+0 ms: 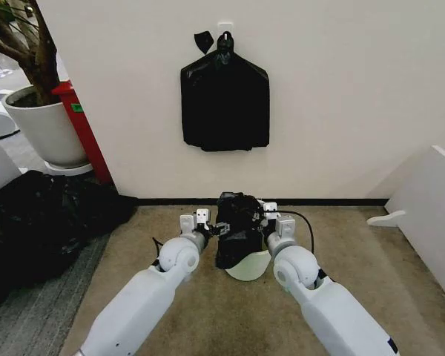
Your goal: Place the garbage bag over the trash bin.
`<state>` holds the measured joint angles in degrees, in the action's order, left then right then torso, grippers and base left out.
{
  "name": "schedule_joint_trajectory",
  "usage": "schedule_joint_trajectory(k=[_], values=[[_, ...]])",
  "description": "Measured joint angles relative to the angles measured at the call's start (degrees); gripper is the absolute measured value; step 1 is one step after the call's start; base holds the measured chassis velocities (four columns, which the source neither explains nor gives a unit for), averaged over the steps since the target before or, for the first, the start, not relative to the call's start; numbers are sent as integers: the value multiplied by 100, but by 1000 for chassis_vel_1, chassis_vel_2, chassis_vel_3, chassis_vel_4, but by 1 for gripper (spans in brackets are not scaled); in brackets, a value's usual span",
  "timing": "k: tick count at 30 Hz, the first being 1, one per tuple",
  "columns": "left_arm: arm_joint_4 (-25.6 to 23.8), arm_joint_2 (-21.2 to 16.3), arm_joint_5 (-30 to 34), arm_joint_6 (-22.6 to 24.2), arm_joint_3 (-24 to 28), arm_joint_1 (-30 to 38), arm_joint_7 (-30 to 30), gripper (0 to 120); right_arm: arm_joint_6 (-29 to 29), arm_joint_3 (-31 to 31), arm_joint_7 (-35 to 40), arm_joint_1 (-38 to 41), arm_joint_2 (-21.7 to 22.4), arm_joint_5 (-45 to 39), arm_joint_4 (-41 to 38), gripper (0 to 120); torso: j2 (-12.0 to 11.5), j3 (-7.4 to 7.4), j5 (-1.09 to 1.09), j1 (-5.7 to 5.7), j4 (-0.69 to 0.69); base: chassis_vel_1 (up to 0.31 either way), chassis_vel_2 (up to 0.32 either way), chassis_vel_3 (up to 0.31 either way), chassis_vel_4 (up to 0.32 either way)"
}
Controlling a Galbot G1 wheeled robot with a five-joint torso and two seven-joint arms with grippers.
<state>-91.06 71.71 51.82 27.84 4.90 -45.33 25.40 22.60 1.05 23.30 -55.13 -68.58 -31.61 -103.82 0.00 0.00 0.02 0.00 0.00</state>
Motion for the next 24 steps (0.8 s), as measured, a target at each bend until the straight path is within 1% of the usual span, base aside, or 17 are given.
schedule_joint_trajectory(k=[1, 4, 6, 7, 9, 12, 13, 14, 15, 18, 20, 21, 22, 24], values=[[38, 35, 0, 0, 10, 25, 21, 93, 0, -1, 0, -4, -1, 4, -4, 0, 0, 0, 0, 0, 0, 0, 0, 0, 0], [218, 192, 0, 4, 43, 130, 117, 86, 0, -3, 0, -19, -12, 20, -21, 0, 0, 0, 0, 0, 0, 0, 0, 0, 0], [394, 303, -16, 45, 84, 197, 249, 74, 1, -10, 0, -30, -20, 32, -35, 0, 0, 0, 0, 0, 0, 0, 0, 0, 0], [394, 303, -16, 45, 84, 197, 249, 74, 1, -10, 0, -30, -20, 32, -35, 0, 0, 0, 0, 0, 0, 0, 0, 0, 0], [506, 356, -54, 72, 109, 238, 308, 68, 2, -12, 0, -32, -22, 33, -48, 0, 0, 0, -1, 0, 0, 0, 0, 0, 0], [632, 407, -120, 98, 132, 297, 360, 56, 3, -12, -3, -36, -18, 33, -72, 0, 0, -1, 0, 0, 1, 0, 0, 0, 0], [665, 413, -137, 120, 136, 316, 378, 50, 3, -12, -5, -39, -14, 34, -78, 0, 0, -1, 0, 0, 1, 0, 0, 0, 0], [680, 414, -143, 160, 141, 329, 392, 46, 3, -11, -5, -42, -12, 34, -83, 0, 0, -1, -1, 0, 1, 0, 0, 0, 0], [680, 414, -143, 160, 141, 329, 392, 46, 3, -11, -5, -42, -12, 34, -83, 0, 0, -1, -1, 0, 1, 0, 0, 0, 0], [677, 400, -145, 332, 157, 354, 412, 32, -13, -11, -6, -53, -6, 42, -109, 0, 0, -1, -1, 0, 1, 0, 0, 0, 0], [662, 382, -136, 439, 166, 369, 415, 28, -38, -11, -6, -59, 0, 52, -128, 0, 1, -1, -2, 0, 1, 0, 0, 0, 0], [638, 362, -86, 547, 165, 387, 418, 22, -57, -12, -4, -69, 7, 66, -146, 0, 0, -1, -1, 0, 1, 0, 0, 0, 0], [638, 362, -86, 547, 165, 387, 418, 22, -57, -12, -4, -69, 7, 66, -146, 0, 0, -1, -1, 0, 1, 0, 0, 0, 0], [605, 335, -2, 651, 151, 407, 420, 14, -64, -15, 4, -84, 21, 81, -170, 0, 0, -1, -2, 0, 0, 0, 0, 0, 0]])
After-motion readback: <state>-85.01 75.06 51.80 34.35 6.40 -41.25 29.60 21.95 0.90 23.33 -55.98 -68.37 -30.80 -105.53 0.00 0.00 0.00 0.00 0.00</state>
